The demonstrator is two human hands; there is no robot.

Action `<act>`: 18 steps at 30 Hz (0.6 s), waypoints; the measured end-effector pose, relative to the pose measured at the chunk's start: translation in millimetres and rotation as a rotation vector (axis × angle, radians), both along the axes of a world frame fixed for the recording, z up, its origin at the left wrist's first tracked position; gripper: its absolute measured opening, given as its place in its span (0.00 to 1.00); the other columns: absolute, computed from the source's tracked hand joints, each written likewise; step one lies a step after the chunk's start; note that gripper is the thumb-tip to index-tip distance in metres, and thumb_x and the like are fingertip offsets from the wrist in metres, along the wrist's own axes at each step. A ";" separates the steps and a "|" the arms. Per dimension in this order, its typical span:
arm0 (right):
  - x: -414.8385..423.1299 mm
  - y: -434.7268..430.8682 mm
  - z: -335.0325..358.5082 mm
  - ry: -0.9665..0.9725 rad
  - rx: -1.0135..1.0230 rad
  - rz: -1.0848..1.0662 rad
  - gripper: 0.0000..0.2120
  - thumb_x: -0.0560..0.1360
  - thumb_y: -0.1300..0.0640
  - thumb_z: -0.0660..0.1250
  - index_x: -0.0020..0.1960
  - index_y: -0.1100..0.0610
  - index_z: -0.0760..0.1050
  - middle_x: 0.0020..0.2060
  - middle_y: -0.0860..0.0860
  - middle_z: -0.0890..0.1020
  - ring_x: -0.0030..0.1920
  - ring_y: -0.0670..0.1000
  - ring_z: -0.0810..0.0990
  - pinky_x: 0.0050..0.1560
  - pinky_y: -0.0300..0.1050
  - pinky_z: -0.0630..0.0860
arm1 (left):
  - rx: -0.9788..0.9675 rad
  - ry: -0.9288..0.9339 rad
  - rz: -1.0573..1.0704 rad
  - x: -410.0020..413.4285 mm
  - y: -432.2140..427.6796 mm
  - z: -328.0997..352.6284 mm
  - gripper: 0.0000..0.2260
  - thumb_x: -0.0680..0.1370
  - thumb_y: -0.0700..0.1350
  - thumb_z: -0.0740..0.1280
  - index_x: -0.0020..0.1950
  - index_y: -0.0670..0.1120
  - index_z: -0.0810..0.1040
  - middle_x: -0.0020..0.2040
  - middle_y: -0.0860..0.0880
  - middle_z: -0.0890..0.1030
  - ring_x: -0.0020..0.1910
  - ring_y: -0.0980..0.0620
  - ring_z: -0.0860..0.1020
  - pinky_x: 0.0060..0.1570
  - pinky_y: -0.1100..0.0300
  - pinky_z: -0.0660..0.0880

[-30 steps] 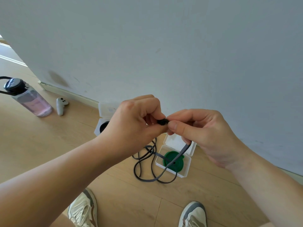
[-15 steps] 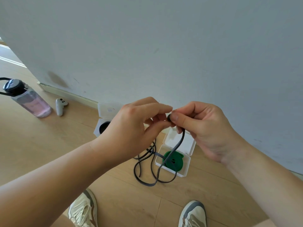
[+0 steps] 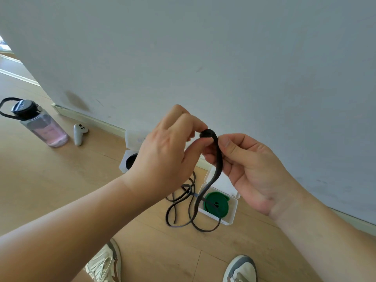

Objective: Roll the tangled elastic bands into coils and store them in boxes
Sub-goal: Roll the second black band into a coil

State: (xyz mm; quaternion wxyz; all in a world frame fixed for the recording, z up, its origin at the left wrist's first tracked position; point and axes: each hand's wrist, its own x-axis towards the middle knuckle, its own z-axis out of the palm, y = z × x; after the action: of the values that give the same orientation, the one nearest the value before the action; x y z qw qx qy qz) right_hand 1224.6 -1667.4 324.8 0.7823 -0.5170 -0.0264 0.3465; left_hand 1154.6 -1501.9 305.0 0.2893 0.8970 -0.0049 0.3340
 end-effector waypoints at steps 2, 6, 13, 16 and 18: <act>-0.3 0.5 0.5 -0.012 0.003 -0.002 0.09 0.71 0.62 0.71 0.50 0.64 0.83 0.46 0.62 0.87 0.44 0.58 0.87 0.48 0.46 0.85 | -0.005 0.019 0.019 -0.9 1.3 2.9 0.06 0.79 0.45 0.72 0.52 0.43 0.79 0.47 0.56 0.71 0.39 0.71 0.70 0.38 0.77 0.66; 0.0 0.8 2.4 -0.065 -0.020 0.016 0.07 0.70 0.63 0.72 0.46 0.61 0.86 0.44 0.60 0.87 0.41 0.56 0.87 0.46 0.47 0.85 | 0.068 0.006 -0.015 -2.7 -0.6 2.7 0.07 0.81 0.47 0.69 0.51 0.42 0.79 0.46 0.53 0.75 0.35 0.62 0.69 0.33 0.71 0.68; 2.4 -1.7 2.9 -0.122 -0.098 0.065 0.06 0.68 0.65 0.73 0.45 0.64 0.84 0.49 0.66 0.86 0.43 0.58 0.86 0.44 0.46 0.83 | 0.052 -0.007 -0.113 -0.7 4.1 -1.2 0.11 0.77 0.44 0.76 0.43 0.41 0.76 0.41 0.52 0.74 0.33 0.60 0.66 0.33 0.71 0.66; 4.7 -1.7 1.8 -0.184 -0.142 0.047 0.06 0.67 0.64 0.75 0.44 0.63 0.85 0.46 0.66 0.86 0.42 0.58 0.85 0.46 0.46 0.82 | -0.056 0.018 -0.148 0.7 3.8 -2.6 0.10 0.74 0.41 0.79 0.43 0.41 0.79 0.41 0.52 0.77 0.36 0.59 0.74 0.36 0.67 0.72; 8.3 -3.2 2.8 -0.194 -0.155 0.045 0.06 0.66 0.64 0.75 0.43 0.63 0.85 0.44 0.65 0.86 0.40 0.58 0.84 0.45 0.46 0.82 | -0.163 0.078 -0.191 0.1 5.1 -2.5 0.07 0.74 0.40 0.79 0.49 0.42 0.82 0.44 0.51 0.80 0.41 0.56 0.80 0.39 0.59 0.79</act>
State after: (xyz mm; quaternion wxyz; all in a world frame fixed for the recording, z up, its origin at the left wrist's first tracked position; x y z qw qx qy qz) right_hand 1232.9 -1670.6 327.6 0.7258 -0.6064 -0.0864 0.3132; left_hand 1154.7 -1496.8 302.5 0.3916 0.8783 -0.0522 0.2692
